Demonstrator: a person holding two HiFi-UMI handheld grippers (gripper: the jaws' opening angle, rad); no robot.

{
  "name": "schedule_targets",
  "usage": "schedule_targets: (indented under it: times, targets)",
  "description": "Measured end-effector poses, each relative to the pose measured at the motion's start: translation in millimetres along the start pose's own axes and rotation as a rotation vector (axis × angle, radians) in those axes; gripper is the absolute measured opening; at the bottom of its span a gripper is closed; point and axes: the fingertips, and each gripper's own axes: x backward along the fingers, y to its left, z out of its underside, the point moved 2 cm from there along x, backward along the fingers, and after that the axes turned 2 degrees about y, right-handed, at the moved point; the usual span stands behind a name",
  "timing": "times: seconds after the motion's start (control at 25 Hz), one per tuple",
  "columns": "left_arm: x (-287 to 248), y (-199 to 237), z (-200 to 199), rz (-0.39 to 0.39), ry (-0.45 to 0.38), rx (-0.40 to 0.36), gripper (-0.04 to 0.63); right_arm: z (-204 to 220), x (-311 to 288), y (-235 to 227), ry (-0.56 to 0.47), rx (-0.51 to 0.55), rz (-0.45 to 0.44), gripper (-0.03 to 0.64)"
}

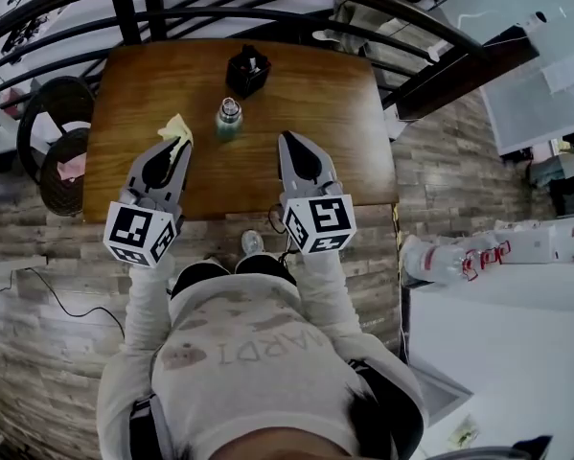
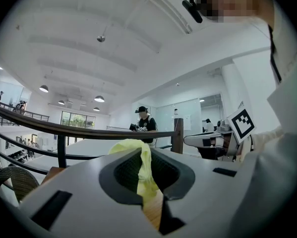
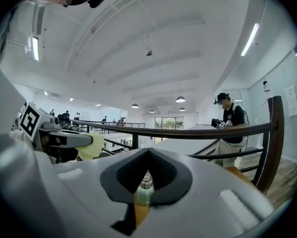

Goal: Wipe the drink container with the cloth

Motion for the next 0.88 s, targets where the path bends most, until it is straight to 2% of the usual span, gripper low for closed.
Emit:
schedule_targets:
  times: [0.52,0.88]
  targets:
    - [21.3,-8.4,-22.0,-0.01,-0.07,-0.009,0.031,-16.5,29.3,1.7,-0.058,-0.003,0.041,0.011]
    - [30.8,-9.9,-27.6,-0.031,-0.086,-0.021,0.031,-27.2,39.3,7.9,-0.085,0.018,0.04,0.011]
